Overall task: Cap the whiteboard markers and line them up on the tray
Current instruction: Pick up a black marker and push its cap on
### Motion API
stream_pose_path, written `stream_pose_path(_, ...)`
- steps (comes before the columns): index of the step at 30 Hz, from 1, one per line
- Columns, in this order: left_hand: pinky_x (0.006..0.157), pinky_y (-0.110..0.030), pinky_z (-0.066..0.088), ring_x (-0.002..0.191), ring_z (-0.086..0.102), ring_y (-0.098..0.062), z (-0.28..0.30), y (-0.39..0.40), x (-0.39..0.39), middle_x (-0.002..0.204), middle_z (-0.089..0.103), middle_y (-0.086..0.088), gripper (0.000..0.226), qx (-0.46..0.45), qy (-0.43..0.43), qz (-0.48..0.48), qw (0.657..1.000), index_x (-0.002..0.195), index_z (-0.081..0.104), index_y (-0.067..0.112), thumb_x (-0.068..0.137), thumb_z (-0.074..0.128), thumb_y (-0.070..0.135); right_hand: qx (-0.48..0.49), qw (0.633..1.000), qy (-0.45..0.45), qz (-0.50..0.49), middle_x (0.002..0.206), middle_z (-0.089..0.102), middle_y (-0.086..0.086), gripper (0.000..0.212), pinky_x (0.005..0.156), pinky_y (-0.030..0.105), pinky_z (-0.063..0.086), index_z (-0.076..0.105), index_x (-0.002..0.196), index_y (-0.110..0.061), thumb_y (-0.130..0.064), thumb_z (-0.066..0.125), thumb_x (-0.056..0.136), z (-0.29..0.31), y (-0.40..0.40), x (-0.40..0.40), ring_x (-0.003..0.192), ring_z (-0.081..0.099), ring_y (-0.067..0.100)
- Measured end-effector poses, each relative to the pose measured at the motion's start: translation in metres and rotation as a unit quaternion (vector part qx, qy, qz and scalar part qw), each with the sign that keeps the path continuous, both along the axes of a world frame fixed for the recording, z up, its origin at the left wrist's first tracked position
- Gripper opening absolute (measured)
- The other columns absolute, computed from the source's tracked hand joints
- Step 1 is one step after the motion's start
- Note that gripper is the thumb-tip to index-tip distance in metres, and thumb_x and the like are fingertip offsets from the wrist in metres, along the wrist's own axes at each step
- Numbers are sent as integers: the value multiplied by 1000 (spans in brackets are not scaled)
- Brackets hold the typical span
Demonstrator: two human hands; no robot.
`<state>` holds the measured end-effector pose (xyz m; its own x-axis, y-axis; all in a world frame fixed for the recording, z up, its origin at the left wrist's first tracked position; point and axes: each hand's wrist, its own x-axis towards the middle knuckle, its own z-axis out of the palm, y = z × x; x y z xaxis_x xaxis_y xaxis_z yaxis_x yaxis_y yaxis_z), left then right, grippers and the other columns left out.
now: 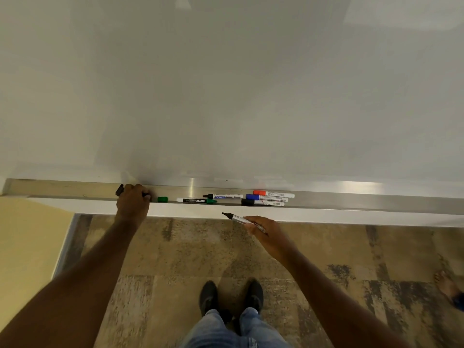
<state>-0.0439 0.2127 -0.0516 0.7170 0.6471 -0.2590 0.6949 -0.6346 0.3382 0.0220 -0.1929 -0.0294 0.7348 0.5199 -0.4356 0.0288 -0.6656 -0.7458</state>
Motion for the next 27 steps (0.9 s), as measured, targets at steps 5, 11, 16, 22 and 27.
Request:
stream_pose_path(5,84,-42,54,96,66,-30,1,-13,-3,108,71,-16,14,-105,-105,51,988,114,65,5,103,64,14,0,1000,-4,0,119,73,0,35,63,9,49,64,136,-22,-36,53,106,1,3,-2,91,65,1)
stream_pose_path(11,89,-35,56,97,70,-14,17,-56,-10,103,76,6,17,-252,-179,106,945,111,75,20,97,72,30,16,1000,13,-18,108,68,-9,34,63,11,47,64,134,-22,-38,52,106,4,11,-3,87,64,3)
stream_pose_path(16,78,-27,65,92,80,-18,34,-105,-13,108,79,0,16,-389,-203,93,893,114,77,20,98,75,21,32,999,19,-32,100,67,-17,28,61,10,48,65,130,-28,-37,55,105,5,20,-3,84,66,6)
stream_pose_path(22,81,-21,60,95,80,-10,46,-135,-9,104,83,9,17,-455,-210,77,862,108,82,32,92,82,25,40,998,9,-41,100,66,-21,23,65,14,47,63,125,-41,-45,54,103,6,27,-6,86,66,6)
stream_pose_path(27,77,-18,62,98,81,-16,46,-146,-10,107,83,4,20,-480,-224,88,843,109,82,29,91,83,21,45,997,2,-60,105,61,-29,27,71,16,51,62,128,-43,-45,58,101,6,26,-9,93,66,4)
